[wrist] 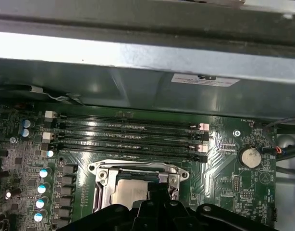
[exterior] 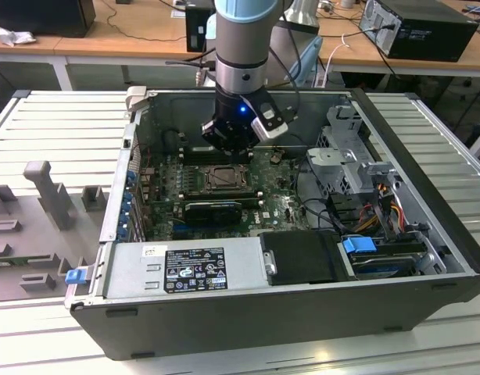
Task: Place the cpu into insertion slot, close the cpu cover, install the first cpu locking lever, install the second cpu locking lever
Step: 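Install the second cpu locking lever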
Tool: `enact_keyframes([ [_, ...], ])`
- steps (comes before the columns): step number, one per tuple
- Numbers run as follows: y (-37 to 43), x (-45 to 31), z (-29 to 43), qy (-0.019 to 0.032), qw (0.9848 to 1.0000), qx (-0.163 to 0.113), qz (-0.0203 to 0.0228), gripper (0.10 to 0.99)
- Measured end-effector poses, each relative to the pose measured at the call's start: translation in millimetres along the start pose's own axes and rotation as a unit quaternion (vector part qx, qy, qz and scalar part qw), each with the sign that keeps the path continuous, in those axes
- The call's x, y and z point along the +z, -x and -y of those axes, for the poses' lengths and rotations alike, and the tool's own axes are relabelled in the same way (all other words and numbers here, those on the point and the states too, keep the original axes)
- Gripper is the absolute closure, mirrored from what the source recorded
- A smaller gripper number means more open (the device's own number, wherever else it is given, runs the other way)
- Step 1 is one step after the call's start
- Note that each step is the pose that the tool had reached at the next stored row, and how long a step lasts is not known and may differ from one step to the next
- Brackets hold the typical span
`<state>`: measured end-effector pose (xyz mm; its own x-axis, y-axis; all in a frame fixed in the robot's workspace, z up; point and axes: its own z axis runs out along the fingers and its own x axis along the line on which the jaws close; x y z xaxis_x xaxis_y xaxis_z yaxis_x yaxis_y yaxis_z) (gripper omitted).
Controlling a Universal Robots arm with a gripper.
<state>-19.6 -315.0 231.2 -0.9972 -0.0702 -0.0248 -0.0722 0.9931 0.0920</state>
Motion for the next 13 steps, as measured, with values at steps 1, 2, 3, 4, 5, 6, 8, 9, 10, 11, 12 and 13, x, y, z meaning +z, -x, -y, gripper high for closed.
enact_keyframes([
  [1,0.0,-1.1,-0.1,0.0000,1.0000,0.000,0.0000,0.980],
  [2,0.1,-3.4,-0.3,0.0000,1.0000,0.000,0.0000,0.980],
  [3,0.2,-5.9,-0.5,0.0000,1.0000,0.000,0.0000,0.980],
  [4,0.3,-10.9,-1.0,0.0001,1.0000,0.000,0.0001,0.980],
  [5,0.4,-12.3,-0.9,0.0000,1.0000,0.000,0.0000,0.980],
  [6,0.4,-12.5,-0.4,0.0001,1.0000,0.000,0.0000,0.980],
  [8,0.2,-12.7,0.9,0.0000,1.0000,0.000,0.0000,0.980],
  [9,0.2,-12.7,1.4,0.0000,1.0000,0.000,0.0000,0.980],
  [10,0.1,-12.6,1.9,0.0001,1.0000,0.000,0.0000,0.980],
  [11,0.1,-12.5,2.4,0.0000,1.0000,0.000,0.0001,0.980],
  [12,0.1,-12.5,2.8,0.0000,1.0000,0.000,0.0000,0.980],
  [13,0.0,-12.5,3.4,0.0000,1.0000,0.000,0.0000,0.980],
])
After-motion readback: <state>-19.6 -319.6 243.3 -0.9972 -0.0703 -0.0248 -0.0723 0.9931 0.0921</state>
